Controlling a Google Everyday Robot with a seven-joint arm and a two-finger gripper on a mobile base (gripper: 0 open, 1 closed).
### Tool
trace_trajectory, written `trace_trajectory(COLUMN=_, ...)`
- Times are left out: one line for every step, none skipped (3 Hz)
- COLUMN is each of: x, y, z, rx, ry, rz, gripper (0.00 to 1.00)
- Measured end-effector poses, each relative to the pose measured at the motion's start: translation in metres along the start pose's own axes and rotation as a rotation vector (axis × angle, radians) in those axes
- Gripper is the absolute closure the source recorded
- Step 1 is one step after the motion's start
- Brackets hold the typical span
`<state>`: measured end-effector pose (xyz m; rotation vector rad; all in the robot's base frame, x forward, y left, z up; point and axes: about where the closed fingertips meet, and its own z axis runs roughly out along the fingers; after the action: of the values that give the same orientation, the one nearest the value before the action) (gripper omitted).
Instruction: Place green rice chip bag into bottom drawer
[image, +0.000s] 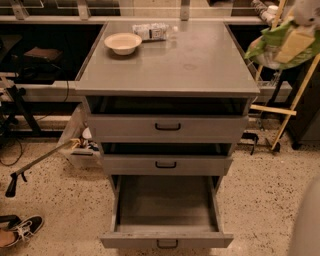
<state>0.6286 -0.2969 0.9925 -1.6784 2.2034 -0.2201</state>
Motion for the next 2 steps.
trace_trajectory(x=-0.0006, y=0.0078, z=-0.0275, rx=0.051, ry=0.0, rz=-0.008, gripper=1.0)
trace_trajectory(x=-0.0027, y=0.0024, z=-0.0248, rx=0.068, ry=-0.007, rz=-0.009, gripper=1.0)
